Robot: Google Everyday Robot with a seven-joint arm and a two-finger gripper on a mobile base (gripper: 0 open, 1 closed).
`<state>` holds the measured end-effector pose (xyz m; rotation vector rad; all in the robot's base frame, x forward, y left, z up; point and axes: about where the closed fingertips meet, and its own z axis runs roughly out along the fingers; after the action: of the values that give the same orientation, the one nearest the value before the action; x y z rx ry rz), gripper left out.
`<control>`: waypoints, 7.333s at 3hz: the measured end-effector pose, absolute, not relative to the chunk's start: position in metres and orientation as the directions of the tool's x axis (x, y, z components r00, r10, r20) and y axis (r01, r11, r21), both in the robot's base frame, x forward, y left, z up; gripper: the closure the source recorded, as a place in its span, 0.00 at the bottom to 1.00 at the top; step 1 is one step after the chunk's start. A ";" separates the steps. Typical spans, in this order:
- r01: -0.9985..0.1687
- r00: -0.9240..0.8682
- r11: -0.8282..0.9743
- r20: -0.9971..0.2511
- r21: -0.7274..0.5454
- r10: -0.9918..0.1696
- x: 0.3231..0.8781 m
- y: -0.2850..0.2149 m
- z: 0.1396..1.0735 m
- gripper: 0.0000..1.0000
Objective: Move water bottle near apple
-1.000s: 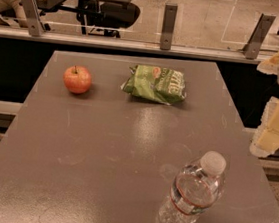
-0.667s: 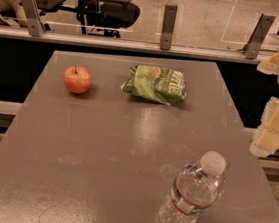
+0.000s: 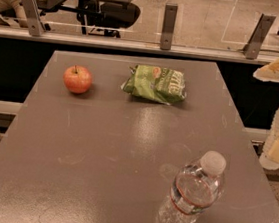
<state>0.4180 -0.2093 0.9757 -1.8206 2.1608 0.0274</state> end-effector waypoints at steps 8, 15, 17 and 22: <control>-0.961 0.249 -0.274 -0.588 -0.048 -0.770 0.299 -0.083 0.936 0.48; -0.969 0.239 -0.226 -0.614 -0.101 -0.752 0.498 0.102 0.983 1.00; -0.969 0.236 -0.232 -0.612 -0.087 -0.755 0.535 0.118 0.967 1.00; -0.968 0.224 -0.243 -0.631 -0.058 -0.742 0.558 0.142 0.946 0.14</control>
Offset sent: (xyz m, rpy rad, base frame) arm -0.0865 0.0587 -0.0463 0.1344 0.1081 0.3164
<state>0.5579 0.1419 0.9458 -2.0615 1.5735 0.6825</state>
